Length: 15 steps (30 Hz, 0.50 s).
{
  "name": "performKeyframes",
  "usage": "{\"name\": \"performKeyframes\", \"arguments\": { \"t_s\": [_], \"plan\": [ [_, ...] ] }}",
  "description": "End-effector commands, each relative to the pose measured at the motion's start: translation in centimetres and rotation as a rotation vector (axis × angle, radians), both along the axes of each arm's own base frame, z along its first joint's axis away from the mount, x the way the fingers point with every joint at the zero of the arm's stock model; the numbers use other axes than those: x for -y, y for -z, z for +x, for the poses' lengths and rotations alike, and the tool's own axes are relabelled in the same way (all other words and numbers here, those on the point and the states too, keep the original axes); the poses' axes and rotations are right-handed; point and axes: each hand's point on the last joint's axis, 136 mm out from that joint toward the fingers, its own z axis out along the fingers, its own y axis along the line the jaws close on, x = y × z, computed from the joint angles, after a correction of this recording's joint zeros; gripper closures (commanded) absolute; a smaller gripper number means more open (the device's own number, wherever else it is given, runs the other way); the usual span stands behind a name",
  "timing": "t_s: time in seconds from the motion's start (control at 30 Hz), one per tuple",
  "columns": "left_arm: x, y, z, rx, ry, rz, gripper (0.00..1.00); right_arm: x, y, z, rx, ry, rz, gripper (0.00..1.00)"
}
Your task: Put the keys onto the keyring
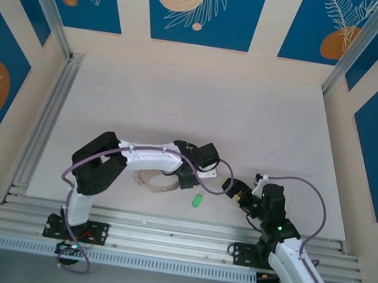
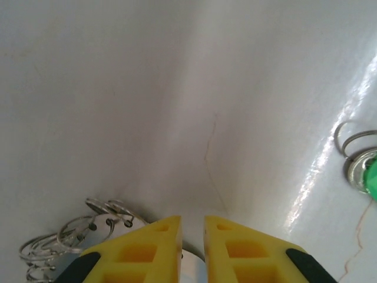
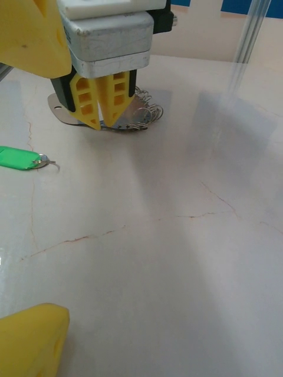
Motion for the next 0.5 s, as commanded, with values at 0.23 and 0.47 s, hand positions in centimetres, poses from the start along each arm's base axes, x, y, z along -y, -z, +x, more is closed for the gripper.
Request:
{"name": "performKeyframes", "arguments": {
  "t_s": [0.23,0.47],
  "plan": [
    [-0.7,0.2,1.0,0.059,-0.044,0.027,0.86,0.9,0.9,0.0,-0.016,0.03,-0.039,0.0],
    [-0.6,1.5,0.8,0.034,-0.048,0.033,0.94,0.9,0.9,0.0,-0.016,0.032,-0.036,0.0]
  ]
}}
